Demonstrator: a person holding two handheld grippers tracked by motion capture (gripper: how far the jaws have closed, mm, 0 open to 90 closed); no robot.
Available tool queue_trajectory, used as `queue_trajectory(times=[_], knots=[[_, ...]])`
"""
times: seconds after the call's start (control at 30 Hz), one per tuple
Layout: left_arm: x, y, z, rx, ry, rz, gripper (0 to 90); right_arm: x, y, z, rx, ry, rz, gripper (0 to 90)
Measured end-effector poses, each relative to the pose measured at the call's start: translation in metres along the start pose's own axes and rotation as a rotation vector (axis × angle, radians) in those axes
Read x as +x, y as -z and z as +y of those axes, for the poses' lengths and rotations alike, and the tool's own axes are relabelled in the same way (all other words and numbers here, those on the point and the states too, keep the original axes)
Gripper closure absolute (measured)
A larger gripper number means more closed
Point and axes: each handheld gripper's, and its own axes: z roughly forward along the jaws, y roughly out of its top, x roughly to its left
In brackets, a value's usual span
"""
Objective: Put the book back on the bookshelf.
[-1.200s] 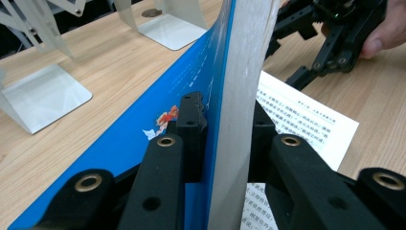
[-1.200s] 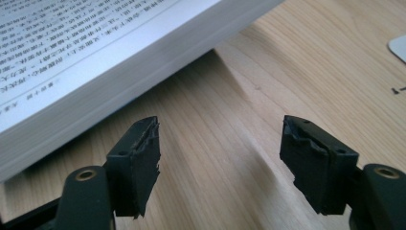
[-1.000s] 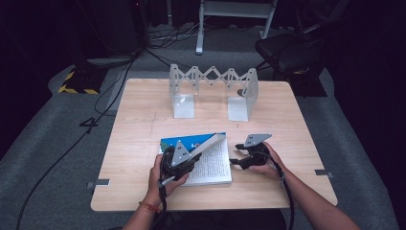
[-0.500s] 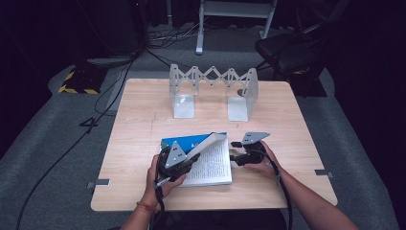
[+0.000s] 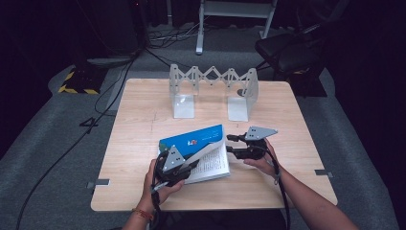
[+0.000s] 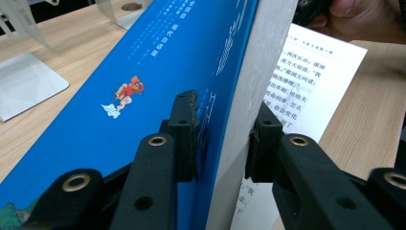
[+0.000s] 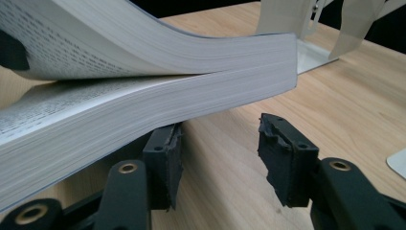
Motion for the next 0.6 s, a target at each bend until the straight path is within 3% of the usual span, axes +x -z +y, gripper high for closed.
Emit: queue_trajectory(times=[0.03,0.1,0.23,0.27,0.37,0.43,0.6], knots=[[0.0,0.0,0.0,0.0,0.0,0.0,69.0,0.0,0.0,0.0,0.0,0.0,0.0,50.6],[-0.003,0.0,0.002,0.008,-0.011,0.038,68.8,0.001,-0.002,0.005,-0.013,-0.018,-0.022,51.6],[0.002,0.006,0.001,-0.057,0.009,0.038,70.8,0.004,-0.004,0.016,-0.049,-0.032,-0.042,55.2],[0.003,0.005,0.001,-0.079,0.023,0.03,71.3,0.004,-0.004,0.019,-0.06,-0.022,-0.041,55.5],[0.003,0.002,0.007,-0.106,0.015,0.005,71.9,0.004,0.002,0.025,-0.08,-0.014,-0.059,58.1],[0.002,-0.006,0.013,-0.135,0.017,-0.047,72.1,0.002,0.008,0.027,-0.087,-0.001,-0.07,58.4],[-0.006,-0.026,0.027,-0.129,-0.016,-0.099,70.7,-0.011,0.026,0.02,-0.083,0.0,-0.103,58.5]])
